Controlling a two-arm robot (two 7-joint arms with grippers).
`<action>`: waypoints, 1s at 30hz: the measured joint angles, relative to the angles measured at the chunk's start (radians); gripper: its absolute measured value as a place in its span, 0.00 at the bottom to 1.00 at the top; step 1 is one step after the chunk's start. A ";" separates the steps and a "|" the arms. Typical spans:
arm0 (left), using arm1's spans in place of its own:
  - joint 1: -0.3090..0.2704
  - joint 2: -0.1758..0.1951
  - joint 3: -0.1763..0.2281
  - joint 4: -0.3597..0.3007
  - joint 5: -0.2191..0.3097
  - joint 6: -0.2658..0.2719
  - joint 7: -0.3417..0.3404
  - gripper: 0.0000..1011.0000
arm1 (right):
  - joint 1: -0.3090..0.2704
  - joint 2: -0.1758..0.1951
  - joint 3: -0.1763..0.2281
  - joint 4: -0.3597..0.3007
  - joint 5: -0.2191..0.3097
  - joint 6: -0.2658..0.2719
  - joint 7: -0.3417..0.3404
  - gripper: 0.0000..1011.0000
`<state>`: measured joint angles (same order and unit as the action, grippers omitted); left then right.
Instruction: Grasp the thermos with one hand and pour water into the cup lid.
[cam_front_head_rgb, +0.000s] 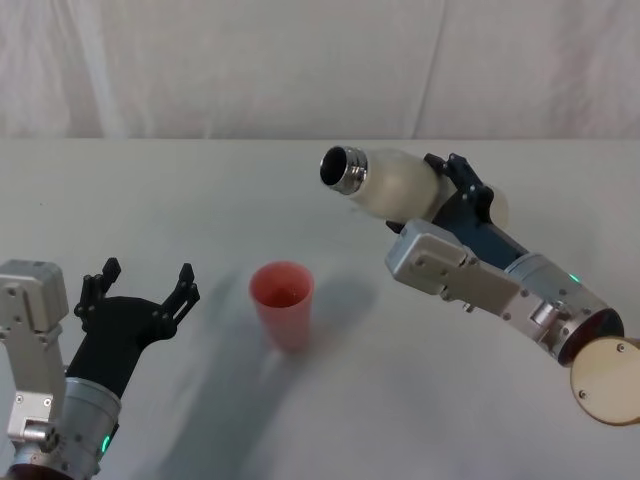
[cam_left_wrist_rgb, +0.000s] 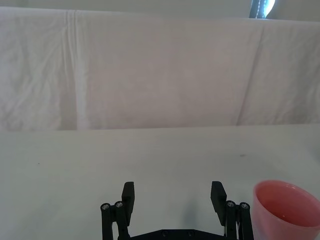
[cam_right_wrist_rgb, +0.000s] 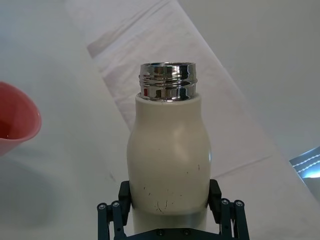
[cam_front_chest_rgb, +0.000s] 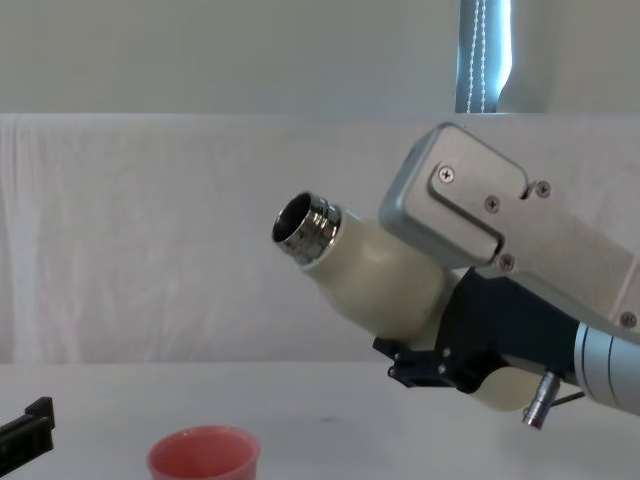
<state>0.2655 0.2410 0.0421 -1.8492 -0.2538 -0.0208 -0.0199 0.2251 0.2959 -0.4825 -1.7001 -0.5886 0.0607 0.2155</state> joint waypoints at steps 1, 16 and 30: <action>0.000 0.000 0.000 0.000 0.000 0.000 0.000 0.99 | 0.001 0.000 -0.001 0.002 -0.001 0.000 0.000 0.94; 0.000 0.000 0.000 0.000 0.000 0.000 0.000 0.99 | 0.017 -0.001 -0.037 0.022 -0.035 -0.004 0.011 0.94; 0.000 0.000 0.000 0.000 0.000 0.000 0.000 0.99 | 0.024 -0.001 -0.056 0.031 -0.054 -0.002 0.018 0.94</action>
<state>0.2655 0.2410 0.0422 -1.8492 -0.2538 -0.0208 -0.0199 0.2493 0.2952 -0.5385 -1.6695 -0.6422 0.0588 0.2331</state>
